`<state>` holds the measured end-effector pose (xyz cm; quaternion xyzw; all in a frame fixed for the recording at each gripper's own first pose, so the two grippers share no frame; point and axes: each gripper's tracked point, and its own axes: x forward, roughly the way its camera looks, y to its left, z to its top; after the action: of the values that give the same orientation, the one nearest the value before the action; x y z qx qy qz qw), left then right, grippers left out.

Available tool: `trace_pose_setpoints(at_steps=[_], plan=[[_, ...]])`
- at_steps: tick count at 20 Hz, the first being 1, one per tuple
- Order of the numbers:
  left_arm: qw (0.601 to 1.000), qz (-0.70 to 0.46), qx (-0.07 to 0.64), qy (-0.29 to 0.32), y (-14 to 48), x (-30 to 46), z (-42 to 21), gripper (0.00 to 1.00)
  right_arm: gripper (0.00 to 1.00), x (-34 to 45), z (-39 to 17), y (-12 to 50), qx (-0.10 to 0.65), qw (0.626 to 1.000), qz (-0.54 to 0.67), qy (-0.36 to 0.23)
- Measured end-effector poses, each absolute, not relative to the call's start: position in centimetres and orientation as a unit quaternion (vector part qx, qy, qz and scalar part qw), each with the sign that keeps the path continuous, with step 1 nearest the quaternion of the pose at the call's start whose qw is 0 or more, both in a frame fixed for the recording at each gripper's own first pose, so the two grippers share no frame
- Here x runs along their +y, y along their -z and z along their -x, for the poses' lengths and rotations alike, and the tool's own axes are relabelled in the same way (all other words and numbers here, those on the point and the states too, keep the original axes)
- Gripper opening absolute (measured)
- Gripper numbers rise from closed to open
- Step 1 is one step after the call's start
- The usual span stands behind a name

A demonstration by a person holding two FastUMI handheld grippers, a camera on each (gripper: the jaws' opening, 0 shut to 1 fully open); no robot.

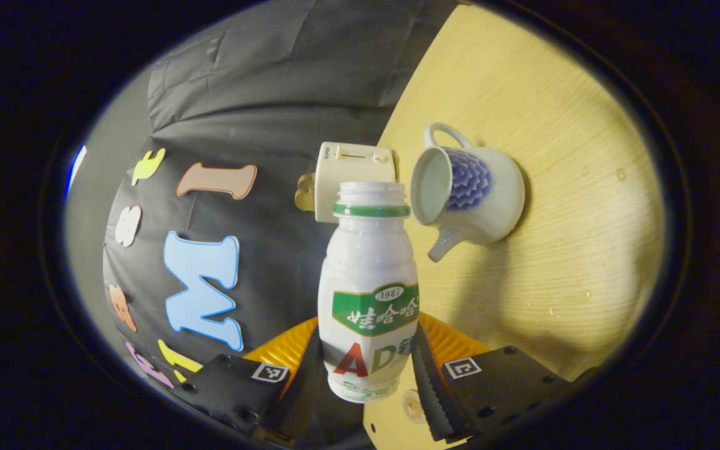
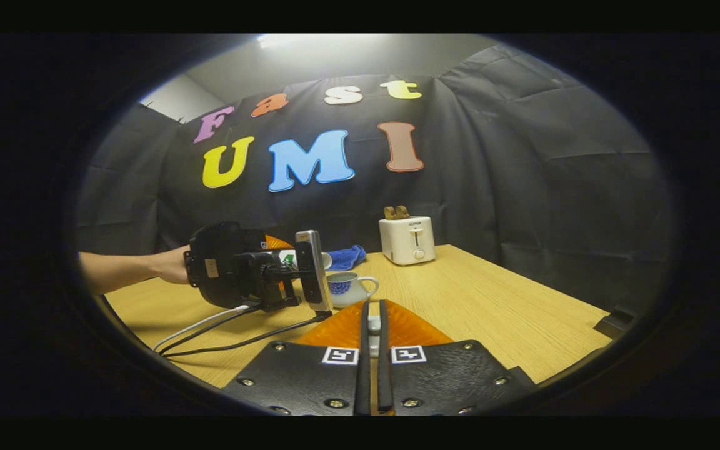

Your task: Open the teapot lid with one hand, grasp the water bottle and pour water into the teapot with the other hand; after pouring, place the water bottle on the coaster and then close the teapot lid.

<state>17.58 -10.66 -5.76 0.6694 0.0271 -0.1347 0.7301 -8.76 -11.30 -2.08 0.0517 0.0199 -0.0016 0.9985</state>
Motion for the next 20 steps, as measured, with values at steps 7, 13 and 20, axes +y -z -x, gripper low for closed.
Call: trace_pose_setpoints(at_steps=[7, 13, 20], plan=[[0.82, -0.555, 0.048, 0.132, 5.7, -8.6, -15.5, 0.69, 0.05, -10.1, 6.4, 0.4, 0.012, 0.999, -0.031, -0.016], [0.894, -0.433, 0.038, 0.111, 4.4, -6.7, -14.1, 0.82, 0.05, -8.4, 2.1, -1.3, 0.005, 0.999, -0.01, -0.03], [0.944, -0.307, 0.046, 0.115, 4.7, -5.4, -13.5, 0.68, 0.05, -6.6, -3.3, -2.5, 0.007, 0.999, 0.002, -0.041]])
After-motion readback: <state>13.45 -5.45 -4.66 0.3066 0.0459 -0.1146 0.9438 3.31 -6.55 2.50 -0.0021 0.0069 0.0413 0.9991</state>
